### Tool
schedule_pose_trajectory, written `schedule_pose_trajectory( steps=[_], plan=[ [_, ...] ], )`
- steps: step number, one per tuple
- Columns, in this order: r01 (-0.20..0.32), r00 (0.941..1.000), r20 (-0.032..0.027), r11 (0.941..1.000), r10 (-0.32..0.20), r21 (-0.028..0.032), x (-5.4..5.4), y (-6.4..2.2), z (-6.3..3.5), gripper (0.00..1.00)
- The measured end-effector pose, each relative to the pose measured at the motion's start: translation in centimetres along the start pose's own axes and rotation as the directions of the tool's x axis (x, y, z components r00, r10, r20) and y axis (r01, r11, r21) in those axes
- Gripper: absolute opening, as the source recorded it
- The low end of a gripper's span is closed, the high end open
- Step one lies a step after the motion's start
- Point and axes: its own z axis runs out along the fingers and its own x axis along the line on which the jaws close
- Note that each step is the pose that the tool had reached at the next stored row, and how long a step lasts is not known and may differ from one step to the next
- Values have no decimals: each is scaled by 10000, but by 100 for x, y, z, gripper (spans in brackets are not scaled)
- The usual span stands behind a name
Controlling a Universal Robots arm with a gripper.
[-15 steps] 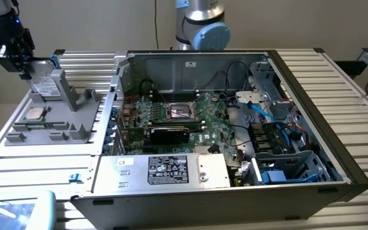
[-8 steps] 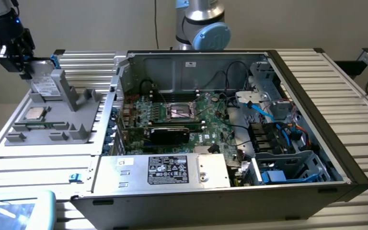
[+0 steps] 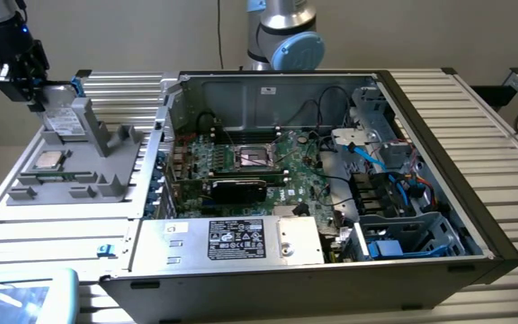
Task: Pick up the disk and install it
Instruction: 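Pick up the disk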
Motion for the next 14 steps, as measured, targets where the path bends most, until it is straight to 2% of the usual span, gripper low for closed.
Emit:
schedule_pose_trajectory(
  steps=[4,5,12,14],
  plan=[
    [0,10000,0,10000,0,0,0,0,0,58],
    [0,10000,0,10000,0,0,0,0,0,51],
    [0,10000,-3,10000,0,0,0,0,0,49],
    [0,10000,0,10000,0,-1,0,0,2,38]
  ],
)
